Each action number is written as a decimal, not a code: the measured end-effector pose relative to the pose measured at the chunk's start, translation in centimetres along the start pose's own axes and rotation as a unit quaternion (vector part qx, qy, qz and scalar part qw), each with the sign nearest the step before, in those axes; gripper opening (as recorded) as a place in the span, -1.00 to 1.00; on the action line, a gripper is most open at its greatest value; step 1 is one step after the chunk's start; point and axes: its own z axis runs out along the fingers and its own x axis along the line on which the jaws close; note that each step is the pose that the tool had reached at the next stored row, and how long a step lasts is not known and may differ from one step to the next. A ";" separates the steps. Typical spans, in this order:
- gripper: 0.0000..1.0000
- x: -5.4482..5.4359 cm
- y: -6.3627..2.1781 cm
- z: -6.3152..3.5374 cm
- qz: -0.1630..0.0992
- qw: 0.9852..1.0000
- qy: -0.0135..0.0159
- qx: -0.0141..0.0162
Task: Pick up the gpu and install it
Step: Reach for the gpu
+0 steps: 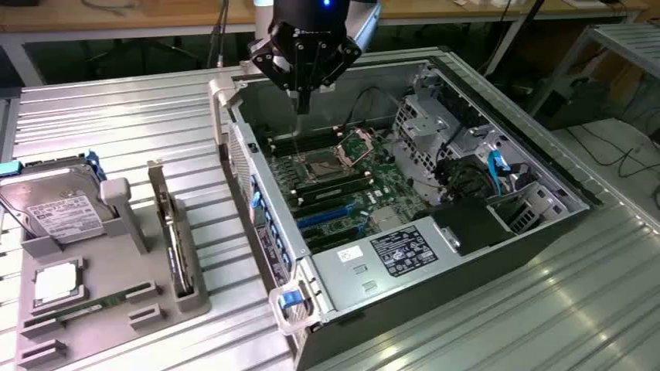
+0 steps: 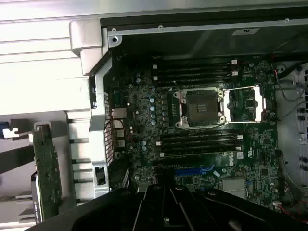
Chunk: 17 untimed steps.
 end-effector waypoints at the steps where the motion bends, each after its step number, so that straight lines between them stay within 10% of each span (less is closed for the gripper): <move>1: -0.79 0.0 0.00 0.00 0.000 1.000 0.000 0.000; 17: -0.79 1.2 -0.09 -0.03 0.000 1.000 0.000 0.000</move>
